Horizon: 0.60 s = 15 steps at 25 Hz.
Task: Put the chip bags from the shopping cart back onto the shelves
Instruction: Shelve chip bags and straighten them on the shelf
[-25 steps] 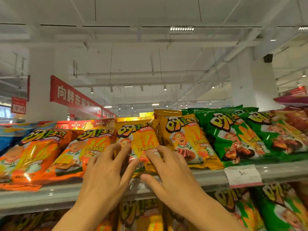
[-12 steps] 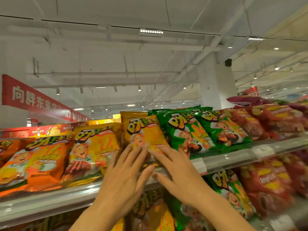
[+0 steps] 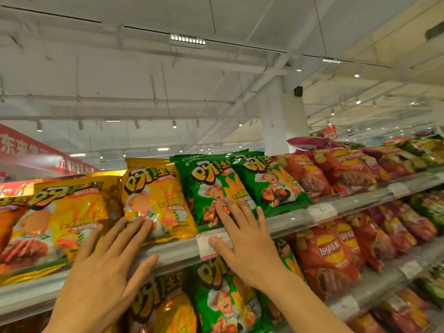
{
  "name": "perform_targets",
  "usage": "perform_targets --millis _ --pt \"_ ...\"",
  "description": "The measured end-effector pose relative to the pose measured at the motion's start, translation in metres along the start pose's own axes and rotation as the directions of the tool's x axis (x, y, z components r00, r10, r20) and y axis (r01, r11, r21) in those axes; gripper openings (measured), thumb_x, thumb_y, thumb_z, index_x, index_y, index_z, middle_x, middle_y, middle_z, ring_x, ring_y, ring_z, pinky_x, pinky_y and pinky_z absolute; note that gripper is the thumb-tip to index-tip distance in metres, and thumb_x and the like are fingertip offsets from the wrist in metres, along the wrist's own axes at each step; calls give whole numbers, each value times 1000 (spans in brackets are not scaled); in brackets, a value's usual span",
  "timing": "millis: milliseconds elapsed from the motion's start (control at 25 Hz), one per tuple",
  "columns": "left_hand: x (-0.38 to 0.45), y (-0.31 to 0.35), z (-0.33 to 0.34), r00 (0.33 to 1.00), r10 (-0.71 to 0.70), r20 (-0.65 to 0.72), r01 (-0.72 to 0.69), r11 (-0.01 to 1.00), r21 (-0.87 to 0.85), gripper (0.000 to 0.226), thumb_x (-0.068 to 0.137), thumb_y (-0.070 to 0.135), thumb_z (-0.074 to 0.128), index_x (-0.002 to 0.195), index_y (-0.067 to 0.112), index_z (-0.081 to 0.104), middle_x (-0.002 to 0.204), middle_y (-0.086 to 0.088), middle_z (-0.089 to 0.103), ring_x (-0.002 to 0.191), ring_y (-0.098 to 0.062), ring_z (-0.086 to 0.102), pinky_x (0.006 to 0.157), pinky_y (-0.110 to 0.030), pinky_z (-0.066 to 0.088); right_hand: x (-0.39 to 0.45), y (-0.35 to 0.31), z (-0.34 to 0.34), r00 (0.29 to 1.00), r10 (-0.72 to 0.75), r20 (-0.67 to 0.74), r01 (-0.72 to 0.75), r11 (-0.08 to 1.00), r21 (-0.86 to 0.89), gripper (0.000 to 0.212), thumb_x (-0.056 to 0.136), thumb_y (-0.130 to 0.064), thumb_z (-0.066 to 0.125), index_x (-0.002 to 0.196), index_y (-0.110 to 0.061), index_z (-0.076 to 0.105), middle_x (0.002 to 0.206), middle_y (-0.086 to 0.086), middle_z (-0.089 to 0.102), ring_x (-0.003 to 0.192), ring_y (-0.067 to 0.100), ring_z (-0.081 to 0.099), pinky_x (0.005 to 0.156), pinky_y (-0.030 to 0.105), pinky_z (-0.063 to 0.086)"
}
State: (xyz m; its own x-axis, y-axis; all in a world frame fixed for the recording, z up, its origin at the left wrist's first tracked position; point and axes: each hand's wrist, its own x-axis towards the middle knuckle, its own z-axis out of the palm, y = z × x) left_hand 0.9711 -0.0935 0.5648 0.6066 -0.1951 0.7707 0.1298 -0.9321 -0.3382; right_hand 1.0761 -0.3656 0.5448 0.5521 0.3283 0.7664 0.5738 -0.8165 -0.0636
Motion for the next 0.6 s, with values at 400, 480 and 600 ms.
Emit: perform_targets --millis 400,480,600 --pt "-7 11 14 997 -40 -70 38 999 -24 79 94 68 27 159 24 26 158 -1 41 149 -22 29 124 -48 12 -22 3 14 994 -67 -88 68 998 12 69 101 -69 9 160 -40 -11 166 -11 -30 151 15 -34 121 50 -19" --pt "-12 20 7 994 -55 -96 55 998 -12 81 94 67 28 157 17 32 157 -5 42 148 -25 32 123 -51 17 -32 3 19 990 -72 -120 74 997 18 69 100 -70 11 160 -42 -9 166 -12 -30 152 14 -31 120 48 -19" --pt "-20 32 -2 988 -54 -142 47 998 -48 78 95 65 28 153 14 40 157 -8 40 150 -30 28 121 -56 20 -57 3 33 975 -86 -207 93 995 26 64 103 -62 30 161 -37 16 172 -3 -1 157 18 -8 123 47 -1"
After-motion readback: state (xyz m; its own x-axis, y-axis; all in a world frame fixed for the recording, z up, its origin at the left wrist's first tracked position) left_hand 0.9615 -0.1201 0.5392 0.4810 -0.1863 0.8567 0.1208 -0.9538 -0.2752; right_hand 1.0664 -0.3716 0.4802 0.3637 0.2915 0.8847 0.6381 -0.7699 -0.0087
